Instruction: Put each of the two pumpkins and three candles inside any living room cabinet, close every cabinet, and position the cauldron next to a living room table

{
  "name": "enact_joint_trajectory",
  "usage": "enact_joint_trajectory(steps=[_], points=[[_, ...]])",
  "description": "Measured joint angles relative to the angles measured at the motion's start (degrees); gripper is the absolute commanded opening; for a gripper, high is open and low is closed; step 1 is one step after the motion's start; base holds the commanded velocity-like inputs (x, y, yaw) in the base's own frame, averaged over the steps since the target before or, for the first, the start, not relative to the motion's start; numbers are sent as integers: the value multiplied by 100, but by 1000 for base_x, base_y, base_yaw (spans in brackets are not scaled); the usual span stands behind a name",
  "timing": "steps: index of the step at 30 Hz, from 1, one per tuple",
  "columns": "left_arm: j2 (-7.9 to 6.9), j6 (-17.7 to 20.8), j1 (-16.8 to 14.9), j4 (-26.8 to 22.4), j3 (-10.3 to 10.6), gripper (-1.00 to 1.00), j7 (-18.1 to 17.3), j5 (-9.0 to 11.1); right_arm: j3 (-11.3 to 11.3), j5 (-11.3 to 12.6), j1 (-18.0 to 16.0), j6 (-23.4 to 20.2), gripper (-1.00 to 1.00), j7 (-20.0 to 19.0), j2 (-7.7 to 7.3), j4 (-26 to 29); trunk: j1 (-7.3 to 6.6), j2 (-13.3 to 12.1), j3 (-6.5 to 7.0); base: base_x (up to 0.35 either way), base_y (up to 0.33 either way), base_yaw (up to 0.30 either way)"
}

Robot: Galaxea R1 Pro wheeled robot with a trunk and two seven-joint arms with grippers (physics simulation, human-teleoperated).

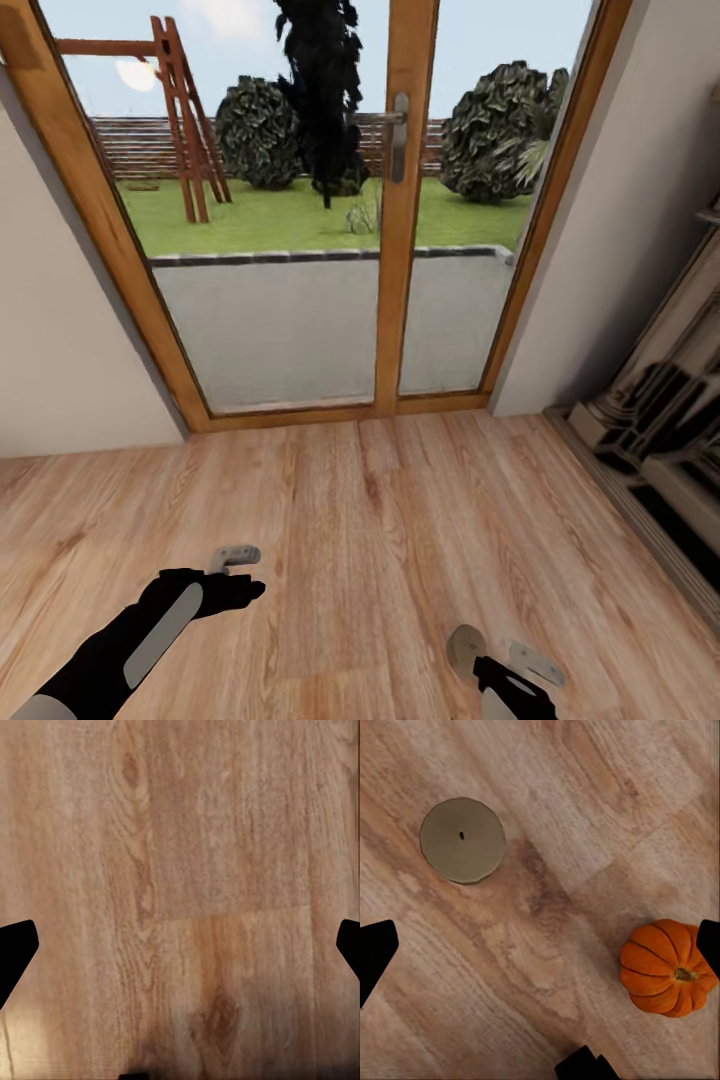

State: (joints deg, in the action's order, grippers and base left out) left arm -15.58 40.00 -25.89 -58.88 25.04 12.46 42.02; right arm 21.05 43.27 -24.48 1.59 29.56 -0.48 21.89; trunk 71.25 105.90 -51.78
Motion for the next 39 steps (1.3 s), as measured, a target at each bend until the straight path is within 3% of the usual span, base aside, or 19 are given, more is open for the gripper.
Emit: enact_joint_trajectory(steps=[7,18,39], points=[[-1,1,0,0,0,100,0,1,1,-1,0,13,100,0,-8,-2,0,0,-55,98,91,-172],[-9,2,1,-2,0,100,-2,2,68,-81,0,380,100,3,8,23,-1,0,-88,35,141,-48],[0,-7,1,7,3,100,0,0,71,-81,0,402,100,5,5,-2,0,0,-88,150,-11,0]])
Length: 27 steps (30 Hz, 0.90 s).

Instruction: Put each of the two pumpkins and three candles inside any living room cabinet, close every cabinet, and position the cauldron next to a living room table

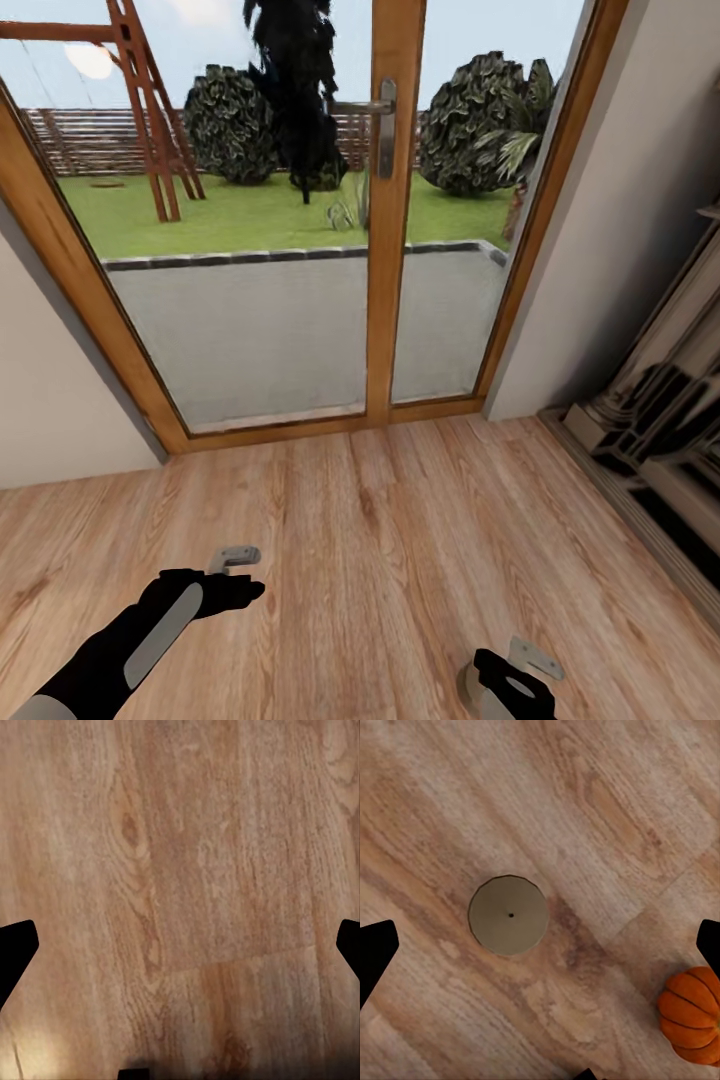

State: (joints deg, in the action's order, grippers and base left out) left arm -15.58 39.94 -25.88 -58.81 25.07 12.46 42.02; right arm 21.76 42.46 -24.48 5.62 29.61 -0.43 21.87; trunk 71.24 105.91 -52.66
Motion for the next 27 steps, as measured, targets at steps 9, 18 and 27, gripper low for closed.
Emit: enact_joint_trajectory(steps=[9,18,27], points=[[0,-1,0,0,-4,100,0,0,8,-7,0,2,100,0,3,0,0,0,0,2,27,0],[-12,5,0,-133,-13,100,-9,32,21,-23,1,160,100,1,25,-32,153,279,-125,0,0,0],[-74,27,7,-350,-63,100,-18,78,29,-24,1,160,100,0,36,-41,351,640,-287,0,0,0]])
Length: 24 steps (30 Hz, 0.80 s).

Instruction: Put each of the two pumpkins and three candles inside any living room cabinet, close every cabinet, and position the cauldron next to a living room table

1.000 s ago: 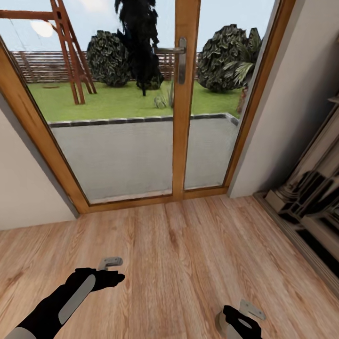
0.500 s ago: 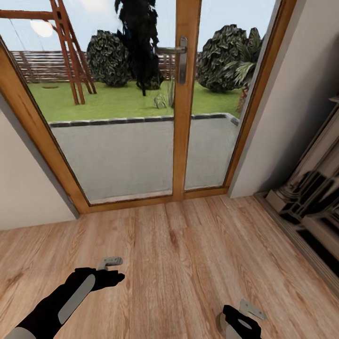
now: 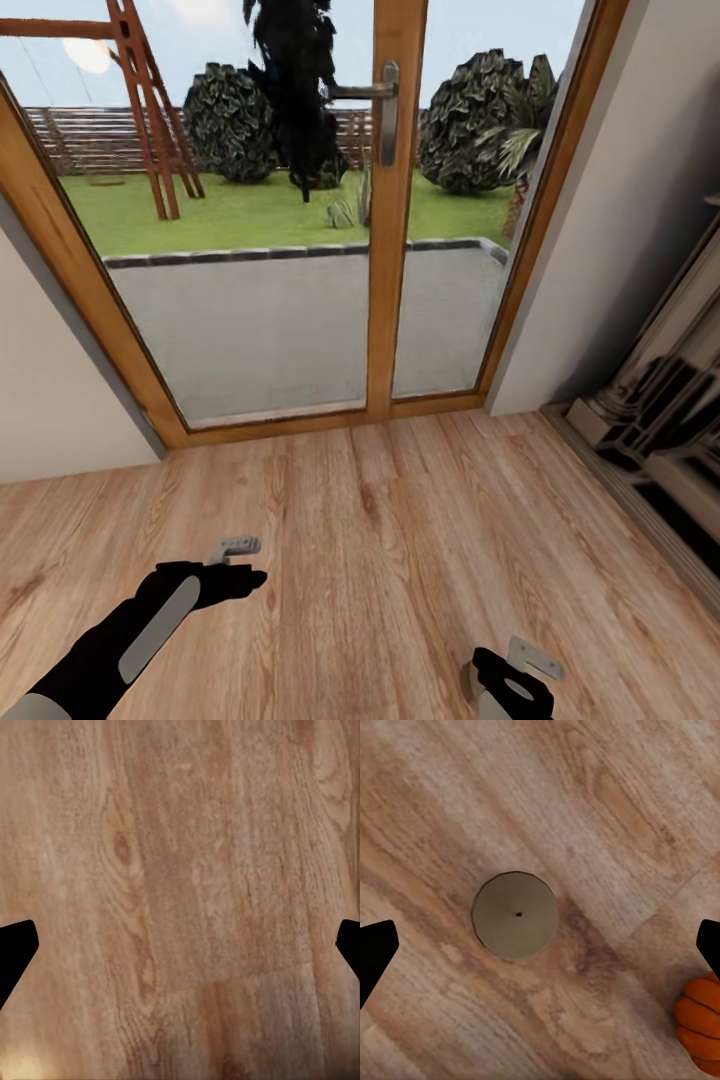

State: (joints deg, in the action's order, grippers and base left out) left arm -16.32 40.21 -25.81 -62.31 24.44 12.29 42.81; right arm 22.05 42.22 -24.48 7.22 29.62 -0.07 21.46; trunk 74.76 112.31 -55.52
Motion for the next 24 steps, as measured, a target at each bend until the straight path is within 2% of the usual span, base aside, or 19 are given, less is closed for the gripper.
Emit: enact_joint_trajectory(steps=[21,24], points=[[-134,163,8,-247,-25,100,-6,19,8,-2,0,-2,100,0,5,7,461,842,-377,0,0,0],[-193,166,10,-296,-22,100,-9,120,8,-2,0,-2,100,0,7,7,527,963,-431,0,0,0]])
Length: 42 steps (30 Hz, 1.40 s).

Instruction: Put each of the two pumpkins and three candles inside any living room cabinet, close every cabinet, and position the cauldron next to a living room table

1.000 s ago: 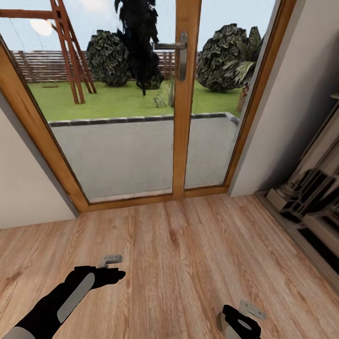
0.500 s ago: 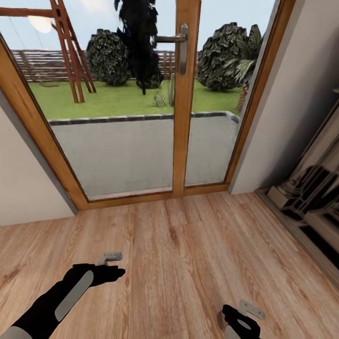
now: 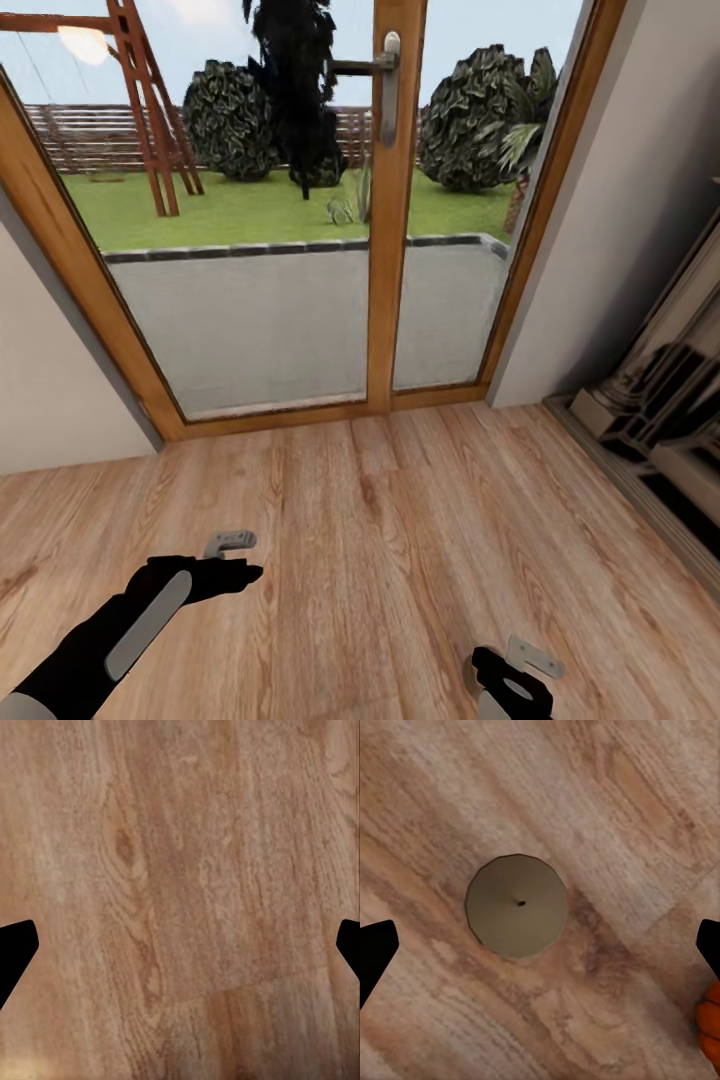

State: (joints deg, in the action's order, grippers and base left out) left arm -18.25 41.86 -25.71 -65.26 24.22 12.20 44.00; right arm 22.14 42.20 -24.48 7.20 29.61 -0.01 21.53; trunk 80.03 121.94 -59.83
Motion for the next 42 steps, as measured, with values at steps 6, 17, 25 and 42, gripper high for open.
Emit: enact_joint_trajectory(steps=[6,17,25,42], points=[[-210,494,17,-504,6,100,-2,344,-5,0,0,0,100,0,2,0,132,241,-108,0,0,0],[-1068,910,275,-1564,-2,100,-1,1940,0,0,0,-10,100,-47,-5,0,373,682,-305,0,0,0],[-1235,1484,290,-1805,-687,100,3,3031,1,17,0,-40,100,-425,-26,-16,549,1003,-449,0,0,0],[-1173,1505,291,-1984,-829,100,14,3122,0,18,0,-36,100,-448,-5,-17,923,1685,-754,0,0,0]])
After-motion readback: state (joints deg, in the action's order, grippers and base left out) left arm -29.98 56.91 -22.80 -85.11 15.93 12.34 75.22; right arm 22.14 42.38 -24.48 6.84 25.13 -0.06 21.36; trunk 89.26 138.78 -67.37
